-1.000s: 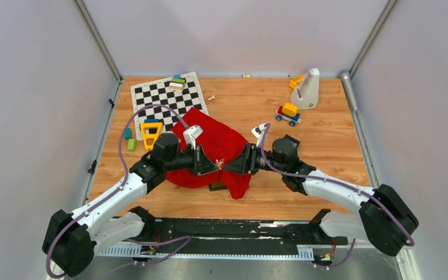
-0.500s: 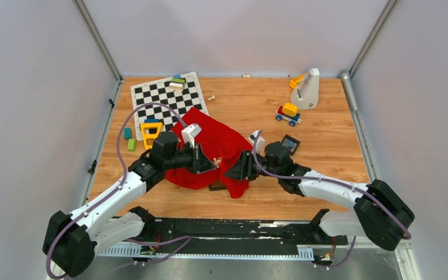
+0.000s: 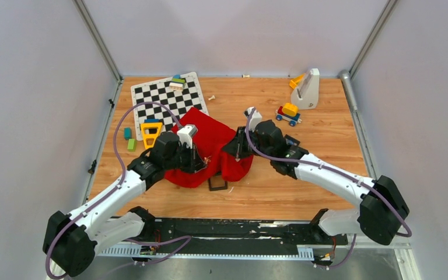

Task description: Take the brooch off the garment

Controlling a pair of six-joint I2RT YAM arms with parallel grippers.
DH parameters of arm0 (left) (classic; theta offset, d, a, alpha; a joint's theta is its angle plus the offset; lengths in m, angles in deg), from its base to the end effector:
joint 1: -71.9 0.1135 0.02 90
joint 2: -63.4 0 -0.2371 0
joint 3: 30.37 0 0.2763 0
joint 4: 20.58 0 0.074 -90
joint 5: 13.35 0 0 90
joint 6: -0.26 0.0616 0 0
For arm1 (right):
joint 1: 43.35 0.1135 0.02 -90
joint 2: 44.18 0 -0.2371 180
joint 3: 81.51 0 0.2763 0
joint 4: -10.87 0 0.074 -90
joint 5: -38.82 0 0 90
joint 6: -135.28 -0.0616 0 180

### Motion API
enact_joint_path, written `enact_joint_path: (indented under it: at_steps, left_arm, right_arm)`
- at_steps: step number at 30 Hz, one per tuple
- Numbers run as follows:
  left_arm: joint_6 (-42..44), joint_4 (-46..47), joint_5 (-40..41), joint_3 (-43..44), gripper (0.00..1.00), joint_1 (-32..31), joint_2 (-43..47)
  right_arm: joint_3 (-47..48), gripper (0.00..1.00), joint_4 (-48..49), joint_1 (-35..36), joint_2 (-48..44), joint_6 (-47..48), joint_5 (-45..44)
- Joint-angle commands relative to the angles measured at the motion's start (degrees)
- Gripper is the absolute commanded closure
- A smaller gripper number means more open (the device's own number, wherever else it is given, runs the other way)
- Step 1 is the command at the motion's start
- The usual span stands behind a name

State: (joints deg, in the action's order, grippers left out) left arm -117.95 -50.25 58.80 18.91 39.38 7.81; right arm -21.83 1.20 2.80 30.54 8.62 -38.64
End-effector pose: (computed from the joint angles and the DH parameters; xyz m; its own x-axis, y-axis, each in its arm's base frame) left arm 0.2158 -0.1600 0.2008 -0.7773 -0.0380 -0.6280 0.4011 0.7391 -0.5412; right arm 0.2302 0.2589 0.2145 -0.7342 0.0770 -0.6745 -0.5014 0.6084 0.6152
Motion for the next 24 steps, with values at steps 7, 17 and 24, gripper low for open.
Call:
enact_joint_path:
  at_steps: [7,17,24]
  left_arm:
    - [2.3,-7.8,7.1,3.8,1.00,0.3,3.7]
    - [2.3,-12.1,8.4,7.2,1.00,0.6,10.8]
    - [0.2,-4.2,-5.8,4.7,1.00,0.6,9.9]
  right_arm:
    - [18.8,1.00,-10.1,-16.6,4.9,0.8,-7.1]
    - [47.0,0.56,-23.6,-20.9,19.1,7.0,-4.8]
    - [29.3,0.27,-20.1,-20.7,8.5,10.1,8.5]
